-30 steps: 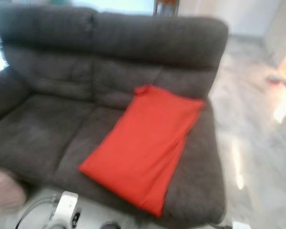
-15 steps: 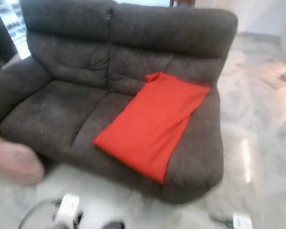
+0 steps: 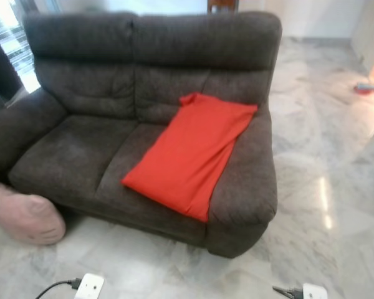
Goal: Move the pillow to the sofa from floor
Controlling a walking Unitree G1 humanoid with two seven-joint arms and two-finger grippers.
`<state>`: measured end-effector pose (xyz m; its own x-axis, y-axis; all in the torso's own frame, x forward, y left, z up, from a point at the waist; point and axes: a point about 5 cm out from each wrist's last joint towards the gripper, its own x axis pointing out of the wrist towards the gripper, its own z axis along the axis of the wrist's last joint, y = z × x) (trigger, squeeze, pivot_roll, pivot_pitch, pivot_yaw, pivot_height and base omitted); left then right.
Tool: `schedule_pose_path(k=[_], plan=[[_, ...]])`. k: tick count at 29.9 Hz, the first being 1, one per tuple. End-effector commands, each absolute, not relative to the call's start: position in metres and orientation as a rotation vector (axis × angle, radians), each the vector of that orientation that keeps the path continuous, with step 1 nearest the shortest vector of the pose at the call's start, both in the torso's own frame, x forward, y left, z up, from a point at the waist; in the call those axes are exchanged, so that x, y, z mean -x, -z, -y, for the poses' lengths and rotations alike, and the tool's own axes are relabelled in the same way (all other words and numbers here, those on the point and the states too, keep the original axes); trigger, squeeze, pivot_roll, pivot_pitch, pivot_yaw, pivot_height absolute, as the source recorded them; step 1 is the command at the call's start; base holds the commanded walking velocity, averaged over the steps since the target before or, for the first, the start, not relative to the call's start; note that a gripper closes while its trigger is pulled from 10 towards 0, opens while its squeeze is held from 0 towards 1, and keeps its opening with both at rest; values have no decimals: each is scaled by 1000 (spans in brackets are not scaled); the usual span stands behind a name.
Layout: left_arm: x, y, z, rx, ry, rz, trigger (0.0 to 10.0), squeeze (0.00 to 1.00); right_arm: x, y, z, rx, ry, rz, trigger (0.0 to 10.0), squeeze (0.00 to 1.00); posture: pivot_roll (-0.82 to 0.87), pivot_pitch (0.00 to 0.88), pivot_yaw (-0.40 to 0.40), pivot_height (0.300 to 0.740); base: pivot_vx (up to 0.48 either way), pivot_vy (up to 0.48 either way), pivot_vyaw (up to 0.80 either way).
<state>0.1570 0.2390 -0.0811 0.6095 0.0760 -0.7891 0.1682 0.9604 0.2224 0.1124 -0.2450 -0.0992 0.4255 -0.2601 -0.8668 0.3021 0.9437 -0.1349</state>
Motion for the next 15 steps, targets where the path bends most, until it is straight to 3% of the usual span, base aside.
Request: schedule_pose_path(k=[1, 15], plan=[[-157, 81, -241, -301, 57, -928, 10000, 0, -116, 99, 244, -57, 356, -1067, 10000, 0, 120, 38, 16, 740, 0, 0, 0], [-156, 81, -242, -302, 63, -936, 10000, 0, -128, 92, 247, -58, 369, -972, 10000, 0, 120, 33, 11, 740, 0, 0, 0]])
